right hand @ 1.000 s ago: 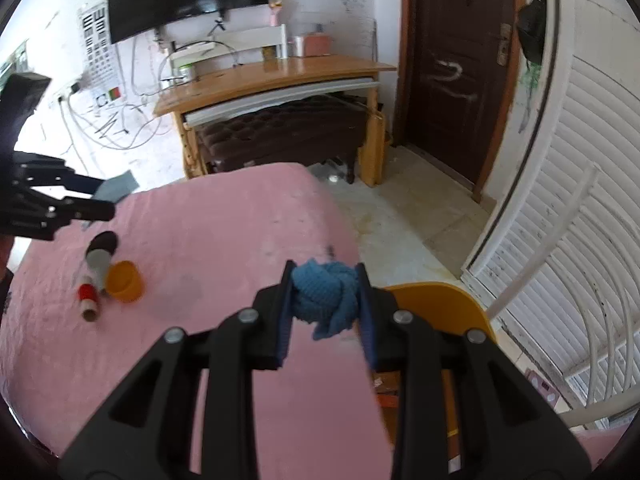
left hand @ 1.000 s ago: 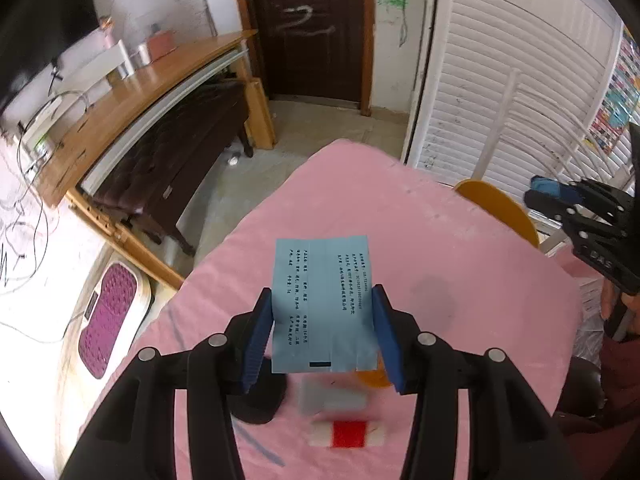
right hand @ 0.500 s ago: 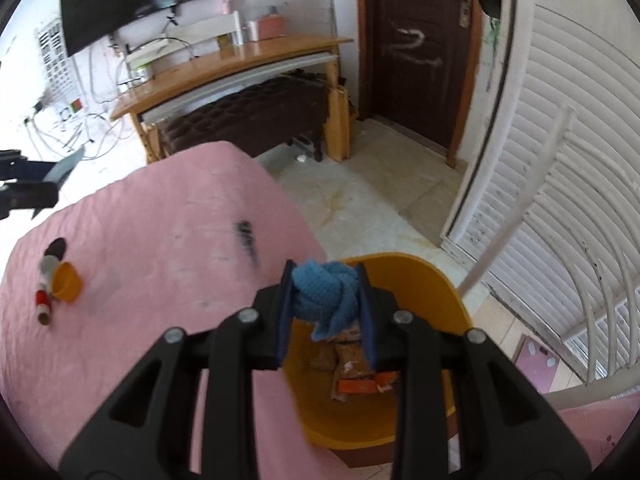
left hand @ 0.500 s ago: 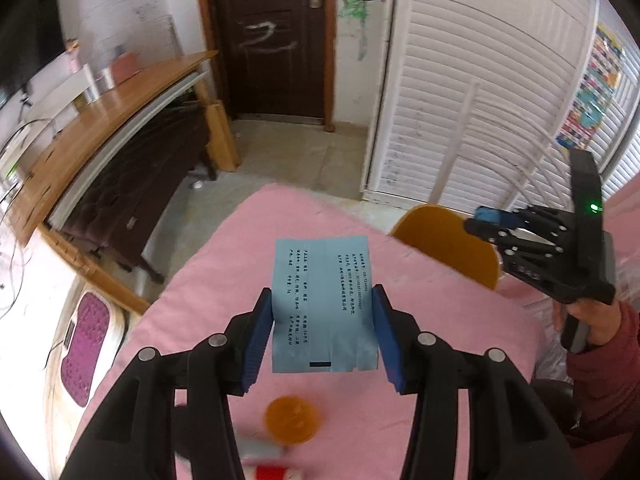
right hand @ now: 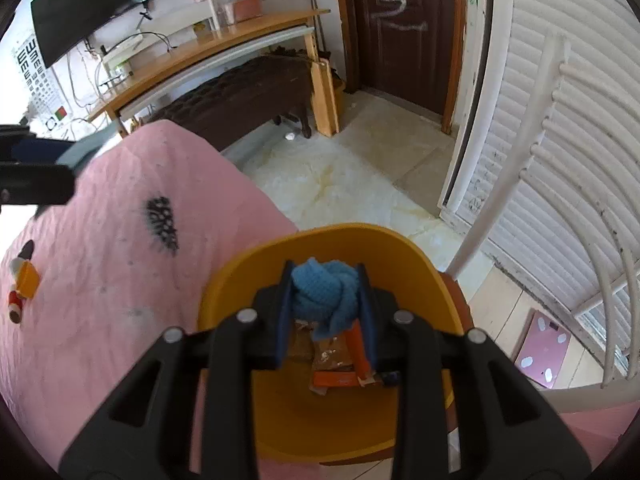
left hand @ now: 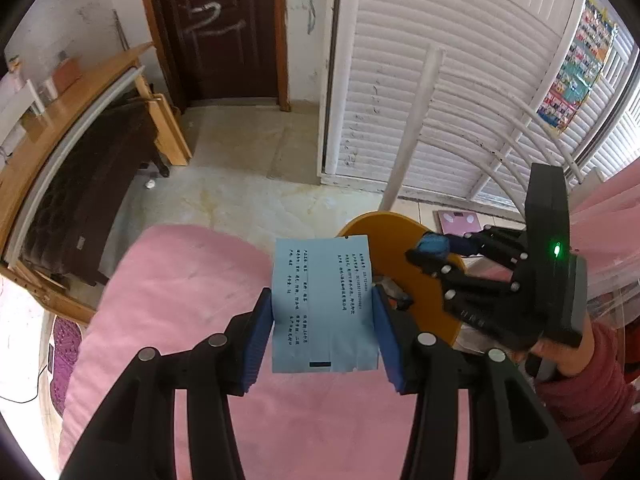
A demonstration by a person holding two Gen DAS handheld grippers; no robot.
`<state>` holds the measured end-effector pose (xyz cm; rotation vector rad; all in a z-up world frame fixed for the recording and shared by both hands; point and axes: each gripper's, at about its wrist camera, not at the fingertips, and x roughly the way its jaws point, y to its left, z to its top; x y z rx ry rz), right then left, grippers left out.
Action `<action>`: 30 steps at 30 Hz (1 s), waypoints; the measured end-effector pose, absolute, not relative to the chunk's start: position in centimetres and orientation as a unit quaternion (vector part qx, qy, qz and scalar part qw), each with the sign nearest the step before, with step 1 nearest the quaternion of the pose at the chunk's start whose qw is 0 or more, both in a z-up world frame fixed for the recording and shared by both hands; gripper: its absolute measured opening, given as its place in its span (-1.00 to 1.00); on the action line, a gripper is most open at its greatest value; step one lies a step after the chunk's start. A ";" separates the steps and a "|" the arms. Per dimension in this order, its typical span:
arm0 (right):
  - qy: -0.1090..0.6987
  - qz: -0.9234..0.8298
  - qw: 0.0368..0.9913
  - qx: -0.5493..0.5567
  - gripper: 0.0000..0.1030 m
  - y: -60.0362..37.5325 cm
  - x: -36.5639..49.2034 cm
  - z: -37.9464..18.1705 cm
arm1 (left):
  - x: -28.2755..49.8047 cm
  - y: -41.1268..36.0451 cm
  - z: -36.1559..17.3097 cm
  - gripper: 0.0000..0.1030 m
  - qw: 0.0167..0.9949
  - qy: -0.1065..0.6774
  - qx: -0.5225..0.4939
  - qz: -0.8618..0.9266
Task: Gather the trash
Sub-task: 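Open the right tool over the bin while the left tool drops the paper packet in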
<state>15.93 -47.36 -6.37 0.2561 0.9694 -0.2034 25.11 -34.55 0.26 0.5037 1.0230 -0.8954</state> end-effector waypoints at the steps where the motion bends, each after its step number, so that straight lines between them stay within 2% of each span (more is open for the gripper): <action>1: 0.465 -0.096 0.871 0.127 -0.43 -47.8 16.0 -6.7 | 25.1 -35.5 -0.1 -0.13 0.745 0.472 0.233 -0.410; 2: 0.466 -0.096 0.869 0.133 -0.39 -48.3 16.0 -7.0 | 25.1 -36.6 -0.6 -0.13 0.742 0.477 0.235 -0.408; 3: 0.467 -0.096 0.868 0.138 -0.23 -48.7 15.9 -7.3 | 25.1 -37.4 -1.0 -0.13 0.740 0.482 0.236 -0.405; 4: 0.467 -0.097 0.867 0.143 0.02 -49.0 15.8 -7.4 | 25.2 -38.4 -1.6 -0.13 0.737 0.489 0.237 -0.401; 6: 0.460 -0.097 0.869 0.155 0.19 -49.7 15.3 -7.6 | 25.3 -39.7 -2.5 -0.11 0.732 0.500 0.235 -0.400; 10: 0.453 -0.105 0.869 0.170 0.19 -50.8 14.1 -7.7 | 25.2 -41.5 -4.0 0.02 0.722 0.515 0.238 -0.396; 14: 0.447 -0.120 0.868 0.182 0.19 -51.9 12.9 -7.6 | 24.9 -42.2 -4.3 0.27 0.718 0.520 0.234 -0.399; 22: 0.426 -0.121 0.878 0.181 0.19 -51.1 12.0 -5.2 | 25.6 -39.1 -2.8 0.28 0.739 0.511 0.215 -0.383; 30: 0.415 -0.080 0.896 0.137 0.20 -45.4 14.3 -1.8 | 27.0 -30.7 0.0 0.28 0.766 0.496 0.203 -0.355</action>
